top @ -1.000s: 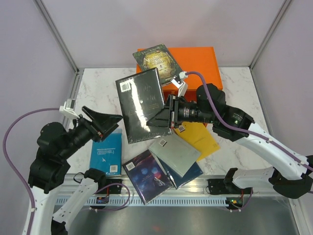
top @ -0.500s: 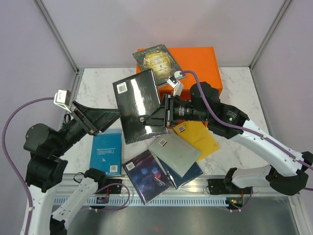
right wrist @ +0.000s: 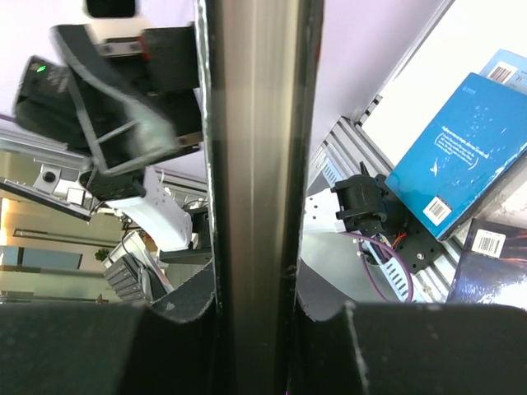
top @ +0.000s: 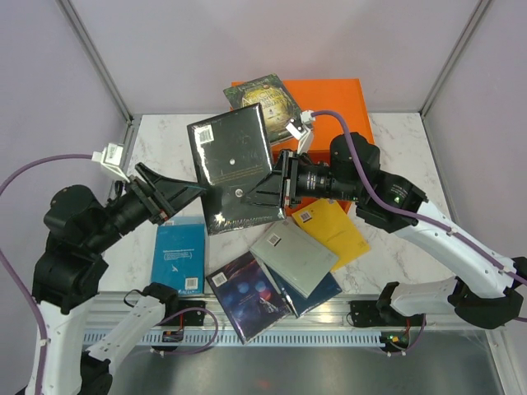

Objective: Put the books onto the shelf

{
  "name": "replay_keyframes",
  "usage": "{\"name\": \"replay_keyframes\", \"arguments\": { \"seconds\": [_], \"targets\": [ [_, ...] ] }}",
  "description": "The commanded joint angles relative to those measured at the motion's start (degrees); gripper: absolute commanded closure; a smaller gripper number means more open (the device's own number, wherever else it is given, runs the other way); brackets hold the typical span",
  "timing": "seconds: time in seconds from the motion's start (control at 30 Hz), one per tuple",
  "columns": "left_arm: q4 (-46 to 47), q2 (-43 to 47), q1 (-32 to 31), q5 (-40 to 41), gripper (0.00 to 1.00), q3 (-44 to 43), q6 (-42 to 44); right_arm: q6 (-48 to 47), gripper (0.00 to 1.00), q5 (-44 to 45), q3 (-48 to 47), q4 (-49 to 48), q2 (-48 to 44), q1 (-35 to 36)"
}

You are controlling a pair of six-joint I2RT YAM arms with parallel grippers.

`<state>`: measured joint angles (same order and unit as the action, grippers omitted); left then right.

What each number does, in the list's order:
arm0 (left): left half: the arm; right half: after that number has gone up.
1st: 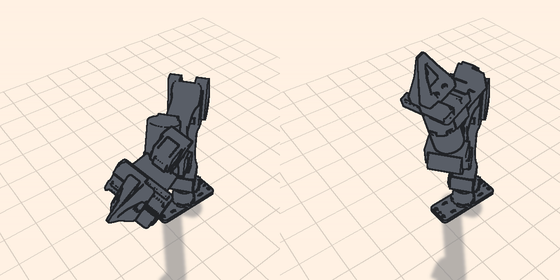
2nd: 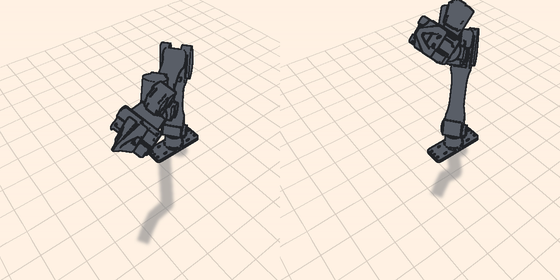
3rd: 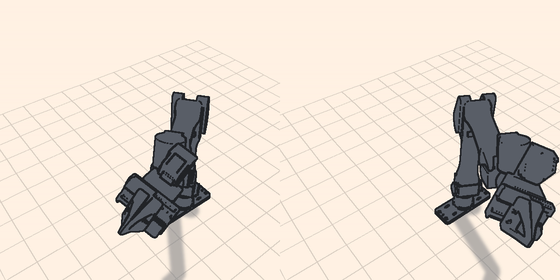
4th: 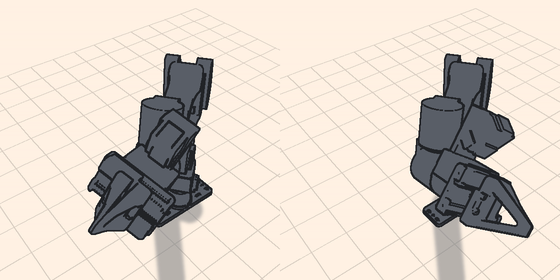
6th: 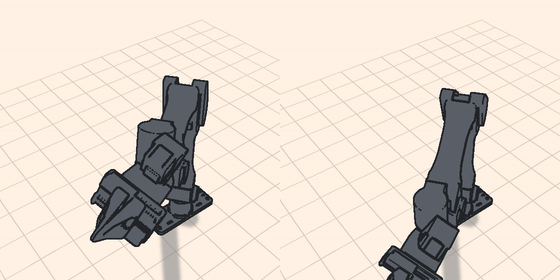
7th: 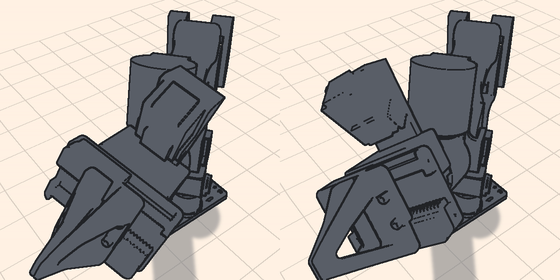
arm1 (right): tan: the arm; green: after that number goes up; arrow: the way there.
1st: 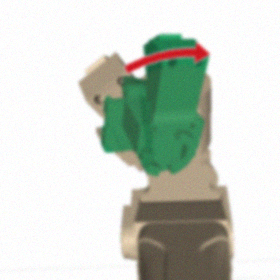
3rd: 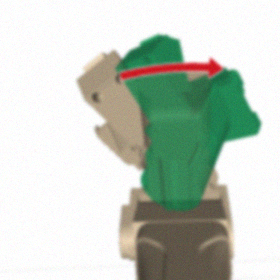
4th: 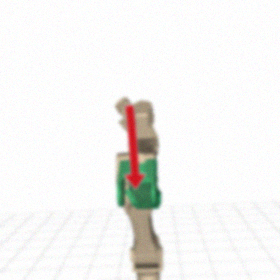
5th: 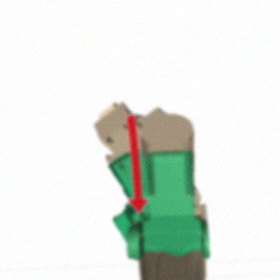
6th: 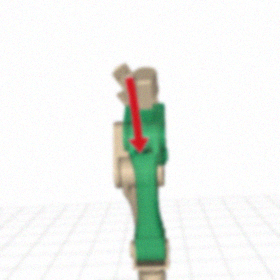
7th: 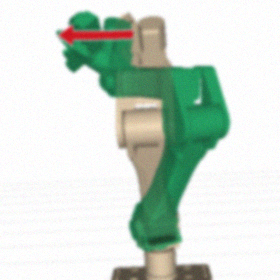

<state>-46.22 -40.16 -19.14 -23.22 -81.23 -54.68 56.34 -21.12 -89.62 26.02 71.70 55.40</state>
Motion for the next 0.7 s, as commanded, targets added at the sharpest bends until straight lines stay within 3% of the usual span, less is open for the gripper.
{"name": "replay_keyframes", "arguments": {
  "seconds": [0.0, 0.03, 0.23, 0.27, 0.4, 0.43, 0.47, 0.53, 0.67],
  "targets": [
    [4.53, 0.34, -0.02, -3.05, 0.19, 5.63, -0.24, 1.05, 1.0, -0.67, -3.19, -9.05, -2.27, 0.33],
    [8.73, 1.3, -0.11, -4.19, 0.19, 7.21, -1.47, 1.58, 1.0, -1.11, -2.32, -11.41, -2.36, 0.24],
    [8.78, 4.21, -0.02, -4.2, 0.19, 17.24, -1.49, 9.84, 1.0, -5.85, 4.71, -27.67, -2.71, 0.33],
    [30.53, 4.48, -0.02, -7.59, 0.2, 18.73, -12.28, 11.5, 1.0, -6.12, 5.68, -29.43, -2.79, 0.33],
    [39.88, 3.95, -0.03, -10.08, 0.27, 20.76, -17.39, 12.83, 1.0, -6.91, 8.67, -34.19, -2.62, 0.24],
    [40.67, 3.78, -0.02, -10.44, 0.32, 20.76, -17.74, 12.75, 1.0, -6.91, 8.76, -34.19, -2.45, 0.24],
    [41.46, 3.25, -0.02, -10.87, 0.43, 20.41, -18.18, 12.66, 1.0, -6.91, 8.68, -34.28, -2.36, 0.24],
    [41.65, 2.99, -0.02, -11.58, 0.56, 19.8, -18.27, 12.13, 1.0, -6.83, 8.24, -34.28, -2.09, 0.15],
    [42.09, 2.81, -0.02, -12.37, 0.92, 19.53, -19.15, 11.69, 1.0, -7.0, 7.89, -33.84, -1.57, -1.16]
  ]
}}
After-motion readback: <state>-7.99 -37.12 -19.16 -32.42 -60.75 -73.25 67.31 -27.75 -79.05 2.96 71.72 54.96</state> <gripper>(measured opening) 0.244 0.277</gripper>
